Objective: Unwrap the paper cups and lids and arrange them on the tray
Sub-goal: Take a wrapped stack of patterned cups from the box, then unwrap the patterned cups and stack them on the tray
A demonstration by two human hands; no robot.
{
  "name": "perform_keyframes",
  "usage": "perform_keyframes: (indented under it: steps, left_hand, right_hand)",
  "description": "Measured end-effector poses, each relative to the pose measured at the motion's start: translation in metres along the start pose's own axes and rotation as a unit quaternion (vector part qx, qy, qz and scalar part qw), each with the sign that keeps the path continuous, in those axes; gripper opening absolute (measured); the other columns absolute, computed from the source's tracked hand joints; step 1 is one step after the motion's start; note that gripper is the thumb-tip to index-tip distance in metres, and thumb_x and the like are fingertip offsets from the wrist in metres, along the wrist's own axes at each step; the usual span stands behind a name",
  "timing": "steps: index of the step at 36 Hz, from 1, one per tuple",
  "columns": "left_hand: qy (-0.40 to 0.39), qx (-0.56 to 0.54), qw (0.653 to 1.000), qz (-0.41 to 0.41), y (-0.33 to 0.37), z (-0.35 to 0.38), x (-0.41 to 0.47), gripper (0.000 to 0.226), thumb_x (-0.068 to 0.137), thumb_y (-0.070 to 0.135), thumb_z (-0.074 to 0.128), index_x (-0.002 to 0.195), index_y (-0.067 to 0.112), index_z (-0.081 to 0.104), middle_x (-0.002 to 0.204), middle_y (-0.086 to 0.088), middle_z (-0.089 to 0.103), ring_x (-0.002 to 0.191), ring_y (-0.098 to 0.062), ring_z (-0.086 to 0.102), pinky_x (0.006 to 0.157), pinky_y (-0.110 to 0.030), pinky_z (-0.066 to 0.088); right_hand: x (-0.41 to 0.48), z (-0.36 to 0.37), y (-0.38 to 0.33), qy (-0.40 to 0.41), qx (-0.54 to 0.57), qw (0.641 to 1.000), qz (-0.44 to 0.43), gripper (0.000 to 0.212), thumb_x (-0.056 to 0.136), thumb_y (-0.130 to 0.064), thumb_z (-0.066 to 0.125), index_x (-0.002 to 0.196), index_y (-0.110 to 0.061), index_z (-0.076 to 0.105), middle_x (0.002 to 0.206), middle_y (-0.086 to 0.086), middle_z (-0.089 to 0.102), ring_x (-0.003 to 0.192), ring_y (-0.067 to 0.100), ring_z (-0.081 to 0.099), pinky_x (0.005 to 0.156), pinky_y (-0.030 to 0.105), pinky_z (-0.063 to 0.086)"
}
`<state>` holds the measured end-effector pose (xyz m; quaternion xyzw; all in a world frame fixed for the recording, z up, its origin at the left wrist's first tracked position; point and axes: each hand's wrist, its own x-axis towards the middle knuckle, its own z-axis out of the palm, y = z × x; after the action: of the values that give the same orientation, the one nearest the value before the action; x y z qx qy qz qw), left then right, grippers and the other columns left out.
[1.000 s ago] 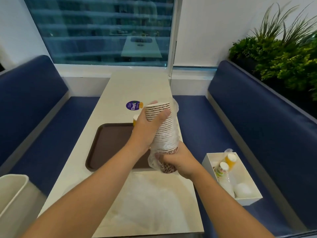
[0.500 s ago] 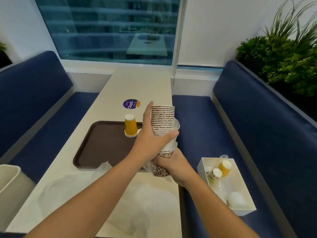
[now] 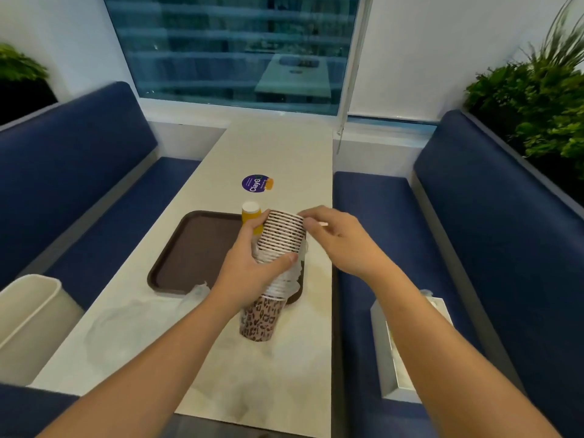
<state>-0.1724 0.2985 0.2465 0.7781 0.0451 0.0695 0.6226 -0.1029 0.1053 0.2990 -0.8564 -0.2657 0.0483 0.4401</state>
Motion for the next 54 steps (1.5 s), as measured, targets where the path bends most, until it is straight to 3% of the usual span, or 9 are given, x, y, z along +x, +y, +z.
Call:
perform_keyframes:
  steps: [12,15,19,24,28,32,40,45,54]
  left_hand:
    - [-0.069,0.027,0.997,0.023,-0.009,-0.087,0.014,0.083,0.080,0.029,0.090,0.145,0.051,0.043,0.128,0.018,0.065,0.113,-0.006,0.068,0.094,-0.038,0.062]
    - [-0.091,0.043,0.994,0.035,-0.015,-0.113,0.017,0.083,0.080,0.026,0.090,0.145,0.051,0.044,0.127,0.017,0.067,0.112,-0.005,0.069,0.093,-0.035,0.061]
    - [-0.111,0.064,0.991,0.035,-0.018,-0.138,0.020,0.085,0.081,0.030,0.089,0.149,0.049,0.042,0.128,0.021,0.065,0.111,0.000,0.067,0.091,-0.029,0.061]
    - [-0.137,0.093,0.985,0.040,-0.014,-0.153,0.033,0.084,0.083,0.033,0.087,0.151,0.050,0.040,0.130,0.022,0.062,0.113,-0.002,0.066,0.090,-0.027,0.060]
    - [-0.147,0.103,0.983,0.039,-0.014,-0.156,0.052,0.084,0.082,0.040,0.087,0.151,0.054,0.039,0.132,0.020,0.061,0.114,-0.006,0.065,0.088,-0.028,0.062]
    - [-0.147,0.083,0.985,0.030,-0.021,-0.158,0.071,0.081,0.083,0.040,0.086,0.147,0.058,0.041,0.134,0.020,0.061,0.116,-0.006,0.065,0.090,-0.030,0.061]
    - [-0.126,0.036,0.990,-0.055,-0.046,-0.146,0.114,0.070,0.087,0.031,0.082,0.139,0.053,0.040,0.125,0.023,0.057,0.105,-0.005,0.067,0.075,-0.020,0.059]
    - [-0.119,0.053,0.988,-0.087,-0.063,-0.136,0.143,0.067,0.089,0.034,0.079,0.138,0.053,0.037,0.121,0.033,0.052,0.106,-0.002,0.062,0.065,-0.011,0.055]
    - [-0.123,0.040,0.982,-0.138,-0.083,-0.135,0.170,0.068,0.073,0.050,0.077,0.131,0.058,0.043,0.124,0.031,0.057,0.109,-0.003,0.065,0.075,-0.017,0.057]
  right_hand:
    - [0.037,0.040,-0.040,-0.018,0.110,0.993,0.034,0.016,0.103,-0.019,0.063,0.101,-0.013,0.078,0.100,-0.005,0.077,0.098,0.011,0.068,0.083,0.010,0.051]
    - [0.048,0.050,-0.047,0.026,0.159,0.986,0.038,0.015,0.102,-0.014,0.063,0.099,-0.007,0.076,0.098,0.000,0.078,0.095,0.016,0.070,0.093,0.029,0.053]
    - [0.056,0.061,-0.059,0.033,0.023,0.999,0.018,0.017,0.102,-0.017,0.063,0.115,-0.024,0.072,0.100,-0.006,0.075,0.097,0.010,0.068,0.092,0.032,0.055]
    - [0.064,0.070,-0.073,-0.059,-0.212,0.973,-0.071,0.080,0.094,-0.005,0.063,0.156,-0.044,0.032,0.130,-0.007,0.045,0.106,0.009,0.053,0.084,0.015,0.045]
    - [0.082,0.071,-0.069,-0.040,-0.369,0.921,-0.122,0.074,0.091,-0.010,0.076,0.153,-0.031,0.042,0.154,-0.001,0.024,0.125,0.020,0.050,0.097,0.021,0.042]
    - [0.100,0.059,-0.050,0.030,-0.412,0.899,-0.144,0.070,0.084,-0.015,0.082,0.146,-0.017,0.048,0.155,0.003,0.035,0.128,0.025,0.044,0.102,0.038,0.049]
    - [0.142,0.065,0.044,0.277,-0.047,0.955,0.098,0.067,0.078,-0.030,0.087,0.135,-0.020,0.054,0.126,-0.004,0.057,0.115,0.014,0.053,0.089,0.025,0.048]
    - [0.167,0.098,0.103,0.216,0.032,0.962,0.165,0.072,0.080,-0.024,0.088,0.141,-0.019,0.050,0.134,-0.004,0.061,0.117,0.006,0.054,0.089,0.016,0.045]
    - [0.198,0.131,0.173,0.069,-0.047,0.968,0.238,0.075,0.081,-0.031,0.087,0.145,-0.021,0.049,0.138,0.004,0.063,0.126,0.025,0.059,0.098,0.036,0.051]
